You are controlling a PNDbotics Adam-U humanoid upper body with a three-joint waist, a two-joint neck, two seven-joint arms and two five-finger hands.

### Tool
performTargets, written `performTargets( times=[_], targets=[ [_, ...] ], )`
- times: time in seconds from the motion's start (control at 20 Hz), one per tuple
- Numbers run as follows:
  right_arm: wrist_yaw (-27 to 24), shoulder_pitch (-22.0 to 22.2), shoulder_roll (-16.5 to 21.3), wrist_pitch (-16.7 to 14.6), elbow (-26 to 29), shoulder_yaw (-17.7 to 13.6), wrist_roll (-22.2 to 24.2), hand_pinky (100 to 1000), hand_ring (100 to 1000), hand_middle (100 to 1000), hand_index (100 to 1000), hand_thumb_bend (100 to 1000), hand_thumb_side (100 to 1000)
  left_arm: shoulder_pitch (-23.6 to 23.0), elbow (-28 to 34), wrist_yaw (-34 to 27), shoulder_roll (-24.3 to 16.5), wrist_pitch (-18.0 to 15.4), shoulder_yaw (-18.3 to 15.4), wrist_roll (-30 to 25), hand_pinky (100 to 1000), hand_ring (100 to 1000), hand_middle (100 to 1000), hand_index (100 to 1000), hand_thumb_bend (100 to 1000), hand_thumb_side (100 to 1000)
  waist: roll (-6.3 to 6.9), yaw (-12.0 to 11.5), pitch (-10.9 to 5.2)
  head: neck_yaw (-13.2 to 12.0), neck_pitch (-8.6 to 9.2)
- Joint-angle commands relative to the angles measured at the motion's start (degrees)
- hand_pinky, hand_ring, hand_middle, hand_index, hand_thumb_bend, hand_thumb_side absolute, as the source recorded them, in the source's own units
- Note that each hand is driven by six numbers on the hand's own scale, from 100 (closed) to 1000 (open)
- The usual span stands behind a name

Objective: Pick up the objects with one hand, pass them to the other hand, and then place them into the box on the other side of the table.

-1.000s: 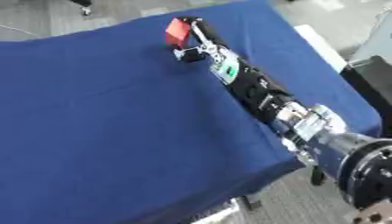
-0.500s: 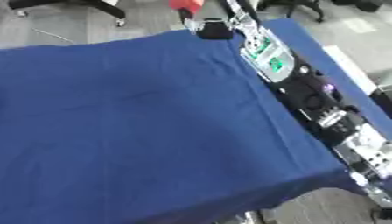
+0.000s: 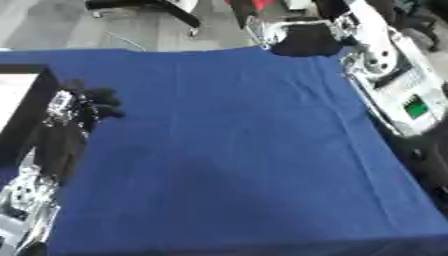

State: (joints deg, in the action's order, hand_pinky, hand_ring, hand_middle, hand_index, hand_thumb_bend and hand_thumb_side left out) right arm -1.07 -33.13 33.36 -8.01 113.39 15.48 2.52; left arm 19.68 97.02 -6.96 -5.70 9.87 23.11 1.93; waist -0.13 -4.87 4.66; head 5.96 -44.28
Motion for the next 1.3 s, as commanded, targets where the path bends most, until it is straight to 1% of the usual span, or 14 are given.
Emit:
performTargets(
  times=[0.05, 0.15, 0.3, 0.35, 0.45, 0.5, 0.55, 0.6, 0.65, 0.7, 0.8, 1.05, 1.2, 1.3],
  targets=[
    [-0.06, -0.93, -1.79, 0.31, 1.19, 0.93, 2.31, 784, 859, 607, 501, 100, 154, 1.80, -0.86, -0.76, 0.95, 0.19, 2.37, -2.43, 947, 633, 627, 772, 184, 1000, -0.08, 0.14, -0.75, -1.15, 0.16],
    [0.07, -0.77, -3.03, 0.57, 1.20, 1.63, 3.26, 784, 865, 609, 499, 100, 152, 2.53, -1.08, -1.53, 1.70, -0.06, 3.70, -4.33, 951, 642, 636, 779, 226, 1000, -0.18, 0.18, -0.56, -1.36, 0.16],
    [0.44, 0.02, -4.44, 1.41, 1.20, 2.41, 4.17, 784, 875, 614, 497, 100, 149, 3.36, 0.06, -5.00, 2.43, -1.51, 4.60, -7.84, 955, 654, 645, 783, 310, 1000, -0.33, 0.16, -0.30, -1.20, 0.16],
    [0.58, 0.26, -4.96, 1.86, 1.17, 2.65, 4.38, 785, 879, 616, 497, 100, 150, 3.67, 0.53, -6.59, 2.54, -1.92, 4.86, -9.15, 957, 659, 649, 784, 351, 1000, -0.34, 0.13, -0.21, -1.11, 0.16],
    [1.06, 0.42, -5.94, 2.37, 1.18, 2.99, 4.83, 785, 878, 616, 498, 100, 151, 4.21, 1.33, -10.31, 2.65, -2.29, 5.69, -11.81, 957, 661, 650, 785, 377, 1000, -0.34, 0.12, -0.04, -0.81, 0.16],
    [1.20, 0.51, -6.55, 2.55, 1.07, 3.18, 4.97, 786, 882, 616, 495, 100, 150, 4.43, 1.65, -12.57, 2.71, -2.33, 6.28, -13.23, 957, 664, 649, 776, 442, 1000, -0.36, 0.17, 0.08, -0.56, 0.16],
    [1.30, 0.60, -7.10, 2.67, 0.91, 3.45, 5.16, 787, 885, 618, 495, 100, 152, 4.55, 1.88, -15.08, 2.79, -2.30, 6.86, -14.53, 956, 666, 651, 750, 466, 1000, -0.40, 0.22, 0.20, -0.32, 0.16],
    [1.45, 0.73, -7.53, 2.69, 0.77, 3.75, 5.44, 787, 887, 619, 496, 100, 153, 4.67, 2.04, -17.65, 2.81, -2.20, 7.35, -15.62, 957, 668, 652, 742, 480, 1000, -0.45, 0.25, 0.28, -0.14, 0.16],
    [1.60, 0.84, -7.82, 2.67, 0.65, 3.99, 5.71, 788, 890, 619, 495, 211, 100, 4.79, 2.17, -19.77, 2.76, -2.06, 7.65, -16.42, 957, 669, 648, 737, 562, 1000, -0.48, 0.27, 0.33, -0.02, 0.16],
    [1.60, 1.00, -8.13, 2.67, 0.53, 4.27, 5.98, 788, 891, 621, 495, 100, 153, 4.94, 2.32, -21.66, 2.79, -1.90, 7.99, -17.16, 957, 670, 654, 735, 520, 1000, -0.51, 0.28, 0.39, 0.10, 0.16],
    [1.49, 1.38, -8.82, 2.72, 0.32, 4.86, 6.49, 789, 897, 623, 494, 100, 154, 5.24, 2.70, -25.23, 2.90, -1.61, 8.53, -18.49, 955, 672, 656, 733, 571, 1000, -0.53, 0.32, 0.48, 0.33, 0.16],
    [1.52, 2.20, -9.78, 2.55, -0.09, 5.82, 7.79, 790, 901, 625, 493, 100, 156, 5.47, 3.74, -32.08, 2.73, -1.40, 8.70, -20.83, 955, 678, 656, 734, 614, 1000, -0.51, 0.46, 0.65, 1.08, 0.16],
    [1.34, 2.65, -10.06, 2.71, -0.76, 5.67, 7.35, 789, 904, 623, 488, 100, 155, 5.33, 4.10, -35.42, 2.70, -1.76, 8.47, -21.86, 952, 682, 659, 741, 661, 995, -0.45, 0.59, 0.75, 1.40, 0.16],
    [0.76, 2.97, -10.36, 3.19, -1.40, 5.58, 6.69, 789, 907, 622, 486, 100, 152, 5.28, 4.25, -37.63, 2.72, -2.16, 8.21, -22.23, 950, 682, 659, 743, 673, 970, -0.43, 0.65, 0.83, 1.51, 0.16]
  ],
)
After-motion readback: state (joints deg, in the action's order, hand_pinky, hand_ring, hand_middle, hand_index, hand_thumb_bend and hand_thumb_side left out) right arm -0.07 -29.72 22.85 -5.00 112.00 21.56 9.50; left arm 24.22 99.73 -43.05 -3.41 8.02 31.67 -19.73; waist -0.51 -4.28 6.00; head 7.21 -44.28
